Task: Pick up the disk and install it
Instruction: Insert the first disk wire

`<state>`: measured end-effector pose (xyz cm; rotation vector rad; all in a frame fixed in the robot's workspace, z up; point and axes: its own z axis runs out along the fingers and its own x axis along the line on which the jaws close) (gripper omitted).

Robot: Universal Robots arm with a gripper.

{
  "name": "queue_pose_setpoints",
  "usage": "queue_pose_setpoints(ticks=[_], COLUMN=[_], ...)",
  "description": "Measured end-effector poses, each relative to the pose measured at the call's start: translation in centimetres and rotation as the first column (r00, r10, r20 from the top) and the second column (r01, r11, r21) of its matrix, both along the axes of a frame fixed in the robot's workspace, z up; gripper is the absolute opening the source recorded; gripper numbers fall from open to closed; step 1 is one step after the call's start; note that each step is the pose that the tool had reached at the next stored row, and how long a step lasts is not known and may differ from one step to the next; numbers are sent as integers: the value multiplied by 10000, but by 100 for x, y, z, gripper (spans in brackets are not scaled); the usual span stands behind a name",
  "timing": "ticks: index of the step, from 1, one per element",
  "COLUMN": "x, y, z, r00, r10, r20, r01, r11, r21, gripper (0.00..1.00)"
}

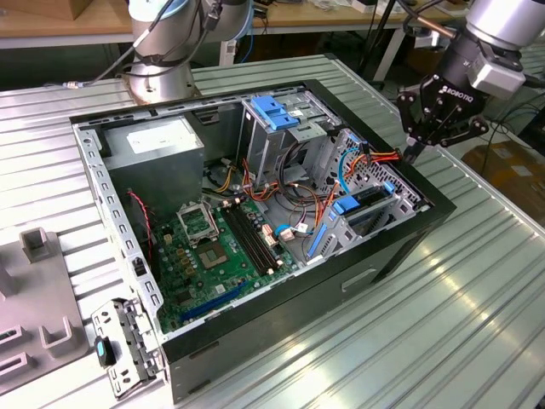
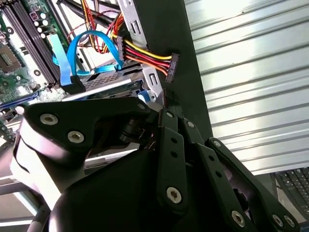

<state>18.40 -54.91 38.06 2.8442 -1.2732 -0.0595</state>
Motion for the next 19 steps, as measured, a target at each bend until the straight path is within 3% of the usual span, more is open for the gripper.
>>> queue_pose_setpoints(ticks=[2,4,5,8,9,17,19], x=[13,17,17,18,18,26,27], y=[20,44,60,98,107,142,143], z=[-1,-5,-7,-21,-27,-96,-99], r00=[10000,9999,9997,9991,9989,9963,9960], r10=[71,156,229,431,472,863,893], r20=[0,0,0,0,0,7,35], r01=[-71,-156,-229,-431,-472,-863,-893], r11=[10000,9999,9997,9991,9989,9963,9960], r21=[0,1,0,1,1,20,18], gripper=[17,17,24,25,31,31,31])
